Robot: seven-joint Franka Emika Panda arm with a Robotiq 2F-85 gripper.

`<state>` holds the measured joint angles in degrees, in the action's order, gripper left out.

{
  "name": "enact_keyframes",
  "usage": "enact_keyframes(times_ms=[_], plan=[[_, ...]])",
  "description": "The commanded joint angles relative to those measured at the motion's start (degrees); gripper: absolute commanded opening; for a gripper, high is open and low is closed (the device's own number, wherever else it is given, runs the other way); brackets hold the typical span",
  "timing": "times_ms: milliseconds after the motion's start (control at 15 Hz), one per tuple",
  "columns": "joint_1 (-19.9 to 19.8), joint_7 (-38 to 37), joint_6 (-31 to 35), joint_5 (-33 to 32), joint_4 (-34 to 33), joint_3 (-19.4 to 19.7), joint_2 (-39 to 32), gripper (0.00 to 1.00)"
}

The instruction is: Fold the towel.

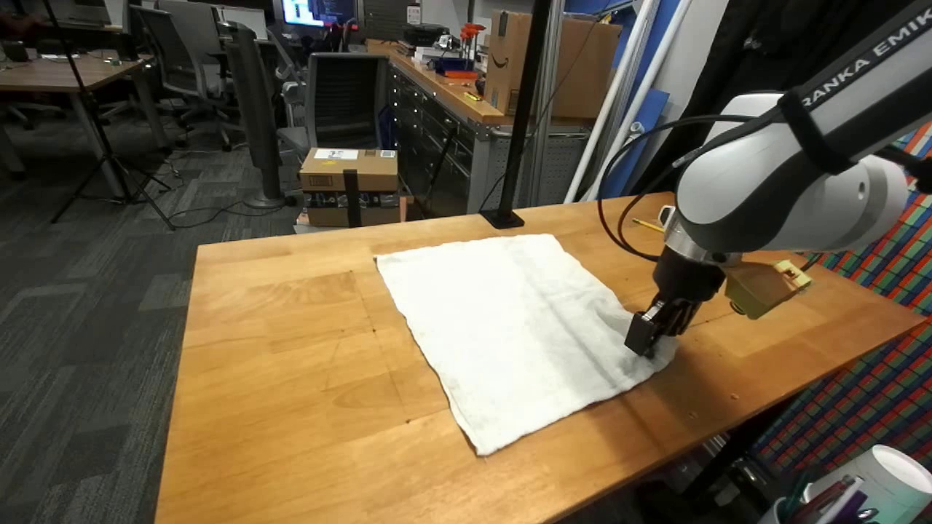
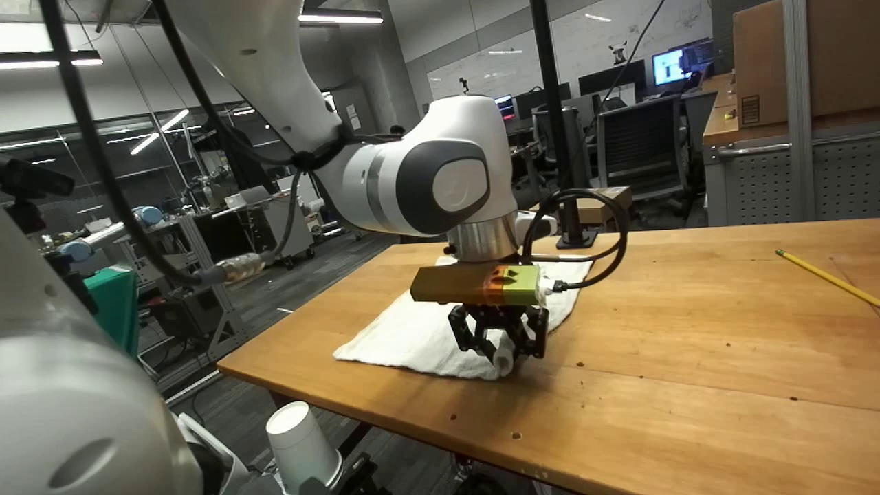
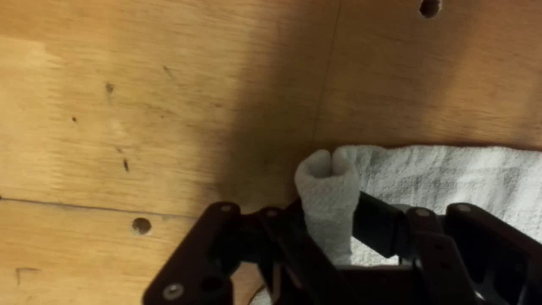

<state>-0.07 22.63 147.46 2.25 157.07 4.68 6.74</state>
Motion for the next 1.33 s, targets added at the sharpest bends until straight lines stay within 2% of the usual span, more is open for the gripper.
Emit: enact_keyframes(times_ms=[0,333,600,867,1267], plan=[[1.1,-5.4,-2.7,-3.0,0.4,-3.1,3.2,0.08],[4.5,-9.1,-6.7,-2.1,0.0,-7.3,7.5,0.09],[8.1,-12.5,-7.8,0.4,-3.1,-9.8,9.0,0.08],[11.1,-14.2,-8.7,4.5,-7.6,-10.8,8.2,0.08],[14.0,-14.9,-6.7,12.5,-14.1,-11.7,4.0,0.08]])
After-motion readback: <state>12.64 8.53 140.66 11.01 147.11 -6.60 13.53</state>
